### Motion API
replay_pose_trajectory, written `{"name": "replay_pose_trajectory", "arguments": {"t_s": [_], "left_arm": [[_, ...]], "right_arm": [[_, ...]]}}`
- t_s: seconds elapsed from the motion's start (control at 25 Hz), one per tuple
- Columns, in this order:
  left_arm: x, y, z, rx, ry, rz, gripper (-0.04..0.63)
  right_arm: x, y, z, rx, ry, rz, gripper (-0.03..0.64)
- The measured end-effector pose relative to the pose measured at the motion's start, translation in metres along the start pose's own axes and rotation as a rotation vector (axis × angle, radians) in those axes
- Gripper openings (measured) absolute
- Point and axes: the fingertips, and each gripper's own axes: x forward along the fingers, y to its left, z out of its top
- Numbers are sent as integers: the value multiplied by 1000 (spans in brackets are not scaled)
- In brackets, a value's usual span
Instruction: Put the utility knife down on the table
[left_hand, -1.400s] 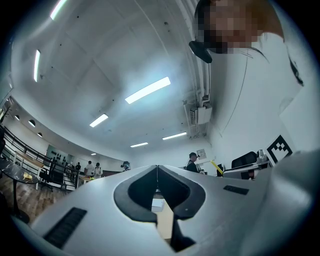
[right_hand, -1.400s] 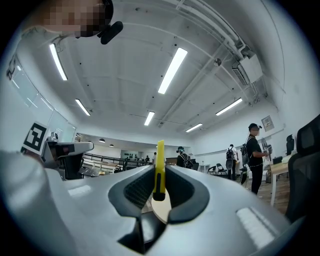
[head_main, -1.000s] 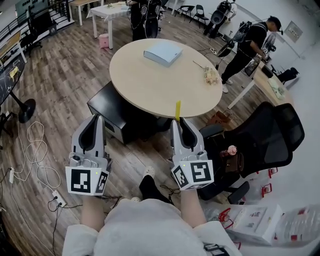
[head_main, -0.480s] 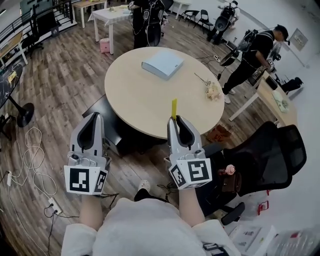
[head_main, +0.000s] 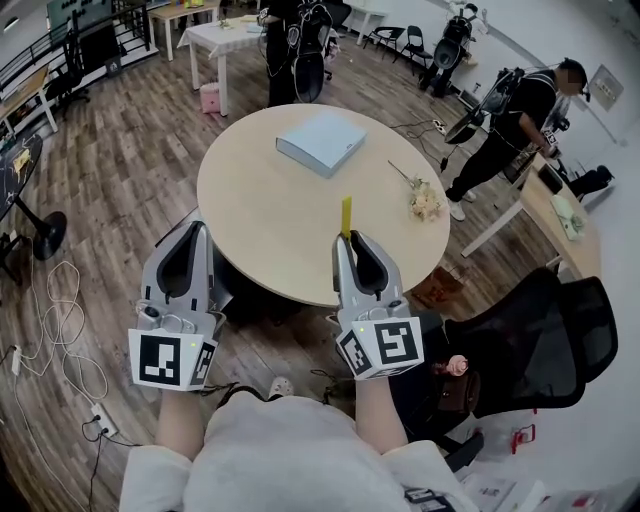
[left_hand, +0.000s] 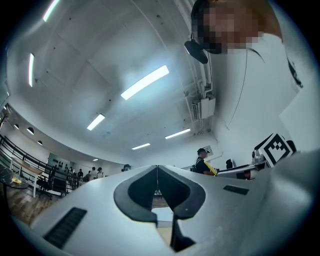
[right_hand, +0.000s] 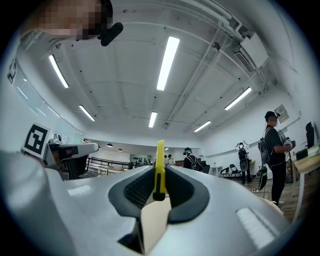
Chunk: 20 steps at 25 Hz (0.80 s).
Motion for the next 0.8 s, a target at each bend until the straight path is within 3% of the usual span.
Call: {"name": "replay_pose_trajectory", "arguments": {"t_s": [0.4,0.8], "left_arm": [[32,4,-22,-12,24,15,9],[88,26,-49,-37,29,-29,9]], "right_arm": [[26,-23,-15,16,17,13,74],[79,-48,-27,14,30,-18,74]]}}
